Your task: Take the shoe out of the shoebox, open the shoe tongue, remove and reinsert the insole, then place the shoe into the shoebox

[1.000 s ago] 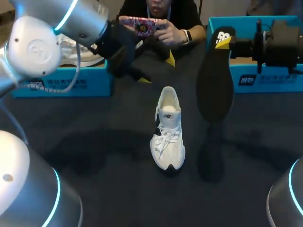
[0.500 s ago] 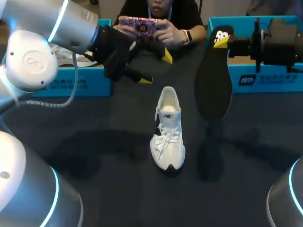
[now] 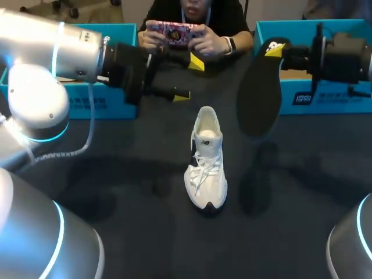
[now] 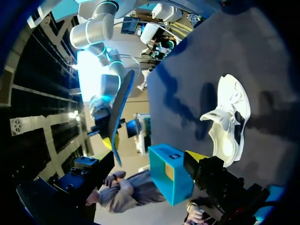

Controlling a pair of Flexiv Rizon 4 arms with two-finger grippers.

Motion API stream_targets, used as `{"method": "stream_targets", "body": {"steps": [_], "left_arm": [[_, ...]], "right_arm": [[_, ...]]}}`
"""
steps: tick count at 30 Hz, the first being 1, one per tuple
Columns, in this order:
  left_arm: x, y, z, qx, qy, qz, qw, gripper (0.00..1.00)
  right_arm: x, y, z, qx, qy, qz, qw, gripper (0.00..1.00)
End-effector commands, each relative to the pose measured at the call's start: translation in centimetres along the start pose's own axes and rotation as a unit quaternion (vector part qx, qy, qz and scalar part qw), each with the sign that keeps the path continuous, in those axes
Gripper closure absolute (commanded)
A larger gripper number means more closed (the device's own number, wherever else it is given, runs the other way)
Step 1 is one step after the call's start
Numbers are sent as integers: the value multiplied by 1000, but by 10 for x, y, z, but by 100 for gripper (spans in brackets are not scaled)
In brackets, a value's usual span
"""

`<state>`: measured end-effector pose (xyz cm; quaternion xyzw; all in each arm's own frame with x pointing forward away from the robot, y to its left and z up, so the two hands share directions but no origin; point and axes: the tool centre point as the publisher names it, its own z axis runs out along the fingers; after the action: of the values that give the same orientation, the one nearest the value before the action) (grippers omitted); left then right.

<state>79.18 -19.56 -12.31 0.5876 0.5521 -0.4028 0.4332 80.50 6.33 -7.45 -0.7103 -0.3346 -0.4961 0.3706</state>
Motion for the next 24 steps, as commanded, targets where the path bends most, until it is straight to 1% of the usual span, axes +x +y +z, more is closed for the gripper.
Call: {"method": "stream_targets", "body": {"steps": [1,6,11,18,24], "left_arm": [[0,-4,2,4,-43,2,999,0],[-5,-6,4,9,-70,-1,998,0],[-8,-10,6,9,-91,0,996,0],[-10,-10,6,1,-109,2,994,0],[-14,-7,13,-8,-128,9,992,1]], "right_arm": [[7,18,27,25,-2,11,1000,100],[4,27,46,47,-7,33,998,100],[2,30,65,67,3,41,997,100],[-1,22,87,100,2,60,993,100],[-5,13,102,117,5,73,990,100]]}}
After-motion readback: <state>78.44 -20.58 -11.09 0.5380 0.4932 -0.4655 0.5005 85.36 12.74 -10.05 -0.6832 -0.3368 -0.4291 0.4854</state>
